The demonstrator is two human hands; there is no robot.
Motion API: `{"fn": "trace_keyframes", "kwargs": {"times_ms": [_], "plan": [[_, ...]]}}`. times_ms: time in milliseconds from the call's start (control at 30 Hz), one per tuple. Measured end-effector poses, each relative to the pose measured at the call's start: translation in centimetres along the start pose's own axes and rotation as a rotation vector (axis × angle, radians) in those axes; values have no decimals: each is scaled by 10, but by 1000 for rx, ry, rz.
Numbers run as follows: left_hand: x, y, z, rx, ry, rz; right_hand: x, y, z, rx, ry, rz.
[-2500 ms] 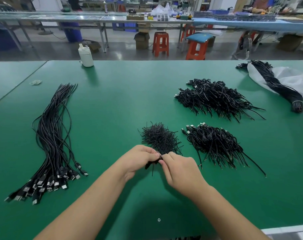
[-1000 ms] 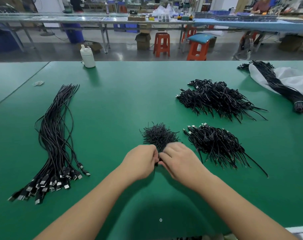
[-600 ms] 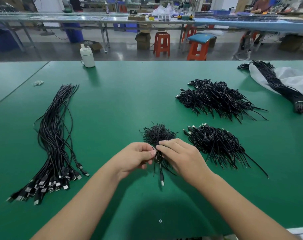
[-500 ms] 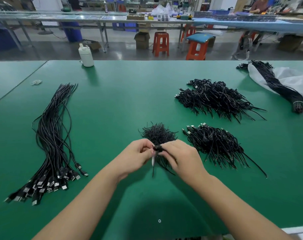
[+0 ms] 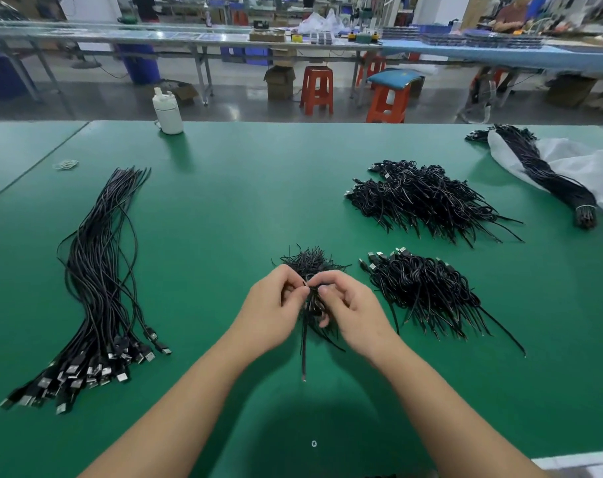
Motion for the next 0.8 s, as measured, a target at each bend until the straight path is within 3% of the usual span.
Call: {"fn": "trace_keyframes", "kwargs": {"times_ms": [100, 233, 300, 400, 567, 667, 800], "plan": [[-8, 0, -5, 113, -127, -44, 2, 2, -2, 45, -9, -58], [-6, 0, 0, 57, -78, -83, 3, -1, -3, 146, -29, 15], [-2, 0, 5, -32, -13, -31, 1, -4, -4, 269, -58, 45], [4, 4, 13, -153, 150, 60, 1, -5, -2, 244, -24, 55], [9, 11, 15, -412, 413, 78, 2, -6, 8, -59, 165, 94], [10, 11, 13, -330, 408, 44, 3, -10, 9, -73, 194, 130], [7, 10, 11, -142, 249, 0, 3, -10, 4, 11, 18, 77]]}}
Point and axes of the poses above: each hand's wrist, its own x-axis away from the middle knuckle, its own y-axis out of the palm, z = x × y, the point moved 3 cm from there along -x, towards the middle knuckle, and after that the axes turned 9 degrees about -y, right-handed, at the moved point
